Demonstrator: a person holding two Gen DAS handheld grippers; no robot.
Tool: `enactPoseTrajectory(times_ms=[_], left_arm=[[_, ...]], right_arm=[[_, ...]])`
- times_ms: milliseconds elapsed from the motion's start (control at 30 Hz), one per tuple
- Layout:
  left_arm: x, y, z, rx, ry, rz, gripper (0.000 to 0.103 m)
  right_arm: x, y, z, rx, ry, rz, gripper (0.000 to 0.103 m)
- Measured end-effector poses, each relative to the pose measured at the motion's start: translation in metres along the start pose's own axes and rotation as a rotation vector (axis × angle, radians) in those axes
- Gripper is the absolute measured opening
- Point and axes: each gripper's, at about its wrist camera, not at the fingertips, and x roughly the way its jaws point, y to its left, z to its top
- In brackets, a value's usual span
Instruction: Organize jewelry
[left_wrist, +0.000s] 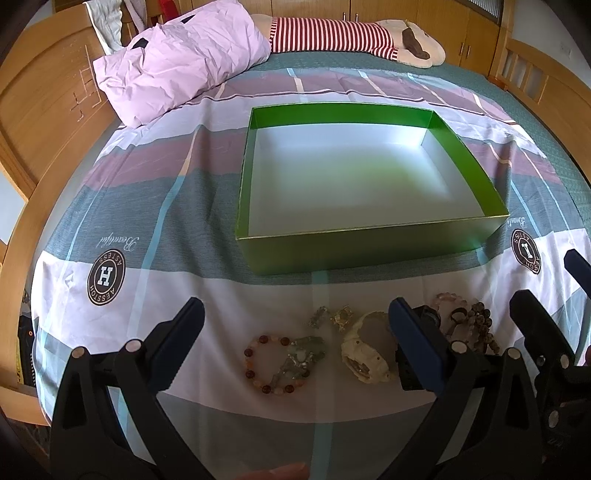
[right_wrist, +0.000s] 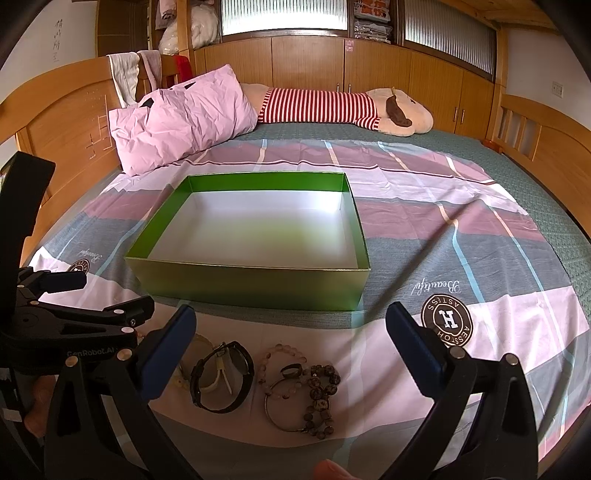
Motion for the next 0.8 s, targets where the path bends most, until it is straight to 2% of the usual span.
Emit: enactPoseTrajectory(times_ms=[800], left_arm=[[0.0012, -0.0026, 0.0023, 0.001, 0.003, 0.002, 0.101]], right_arm=[[0.0014, 0.0015, -0.0018, -0.006, 0.004, 0.0, 0.102]])
